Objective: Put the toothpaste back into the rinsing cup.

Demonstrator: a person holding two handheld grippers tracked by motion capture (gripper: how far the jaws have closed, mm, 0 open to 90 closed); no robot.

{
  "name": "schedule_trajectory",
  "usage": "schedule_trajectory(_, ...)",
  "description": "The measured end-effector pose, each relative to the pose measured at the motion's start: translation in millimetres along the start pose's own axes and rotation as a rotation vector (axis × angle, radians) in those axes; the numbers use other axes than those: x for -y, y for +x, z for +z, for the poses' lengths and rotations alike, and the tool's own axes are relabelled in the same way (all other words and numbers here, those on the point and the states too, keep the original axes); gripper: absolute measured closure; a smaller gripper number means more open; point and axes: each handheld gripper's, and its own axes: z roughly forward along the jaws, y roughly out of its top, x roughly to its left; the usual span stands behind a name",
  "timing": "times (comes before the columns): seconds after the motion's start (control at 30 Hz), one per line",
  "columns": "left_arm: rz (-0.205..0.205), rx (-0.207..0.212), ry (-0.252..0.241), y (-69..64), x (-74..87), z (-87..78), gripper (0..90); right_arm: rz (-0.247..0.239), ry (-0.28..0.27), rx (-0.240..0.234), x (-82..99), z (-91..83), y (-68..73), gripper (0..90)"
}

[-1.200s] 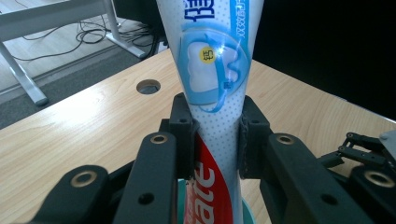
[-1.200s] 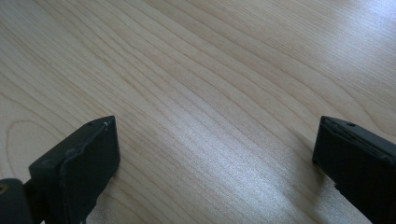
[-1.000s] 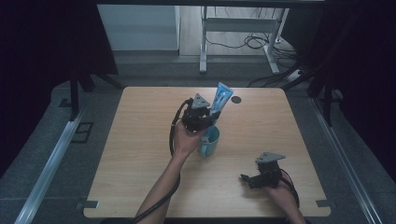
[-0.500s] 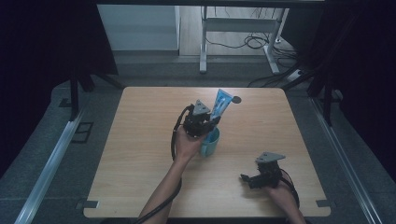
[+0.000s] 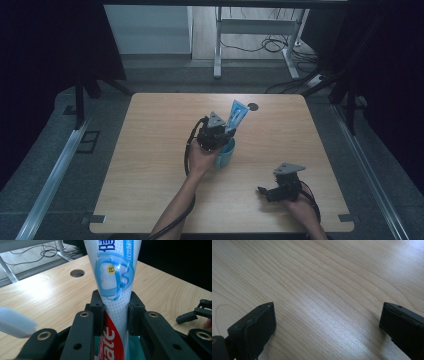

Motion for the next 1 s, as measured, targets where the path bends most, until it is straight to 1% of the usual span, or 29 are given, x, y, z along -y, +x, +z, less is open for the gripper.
schedule_trajectory(0.43, -0.008, -0.003, 0.020, -2.3, 9.2, 7.4, 71.0, 0.000, 0.000, -0.001, 0.0, 0.0, 0.0, 0.3)
schedule_trajectory(0.8, -0.029, 0.000, 0.021, 0.1, 15.2, 6.5, 70.4, 0.001, 0.001, -0.001, -0.1, -0.1, 0.0, 0.3)
schedule_trajectory(1.0, -0.034, -0.002, 0.033, 0.8, 18.9, 6.0, 69.9, 0.000, 0.001, -0.001, 0.0, -0.1, 0.0, 0.2)
